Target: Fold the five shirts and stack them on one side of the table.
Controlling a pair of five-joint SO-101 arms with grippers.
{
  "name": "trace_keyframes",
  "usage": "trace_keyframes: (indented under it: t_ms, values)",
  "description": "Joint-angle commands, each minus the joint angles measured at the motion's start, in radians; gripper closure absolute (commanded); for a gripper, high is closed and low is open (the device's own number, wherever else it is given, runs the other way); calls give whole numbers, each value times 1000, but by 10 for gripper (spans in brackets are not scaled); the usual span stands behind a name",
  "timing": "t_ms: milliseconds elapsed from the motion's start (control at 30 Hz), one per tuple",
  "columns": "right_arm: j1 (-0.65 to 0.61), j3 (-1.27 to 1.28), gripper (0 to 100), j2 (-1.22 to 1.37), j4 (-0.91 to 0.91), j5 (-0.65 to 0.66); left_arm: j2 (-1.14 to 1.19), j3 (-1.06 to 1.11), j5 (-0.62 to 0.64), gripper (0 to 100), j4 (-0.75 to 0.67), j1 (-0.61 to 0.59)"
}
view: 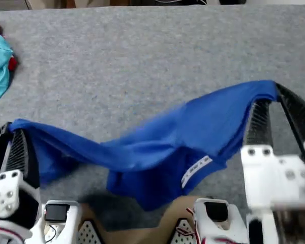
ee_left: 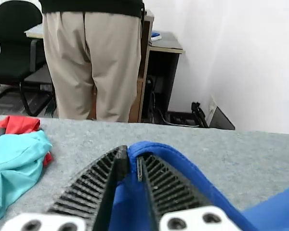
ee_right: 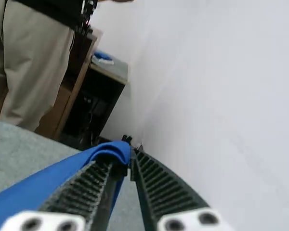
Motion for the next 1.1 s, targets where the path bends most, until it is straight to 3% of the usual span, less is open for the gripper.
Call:
trace_keyframes:
  t_ms: [0,200,467,600,800,1067]
  values:
    - [19,-7,992,-22,-49,15,-22,-9,-74,981,2,8]
    - [21,-4,992,-21,-123,26,-41,55,-110,981,-23,8]
    - [8,122,992,62,-419,58,-45,245,-110,981,-296,8]
    - [-84,156,992,128,-545,60,-45,328,-109,981,-445,2]
    - [-254,160,991,275,-620,80,-39,473,-109,981,-671,-120]
    - [-455,156,992,352,-615,72,-39,569,-104,981,-707,-172]
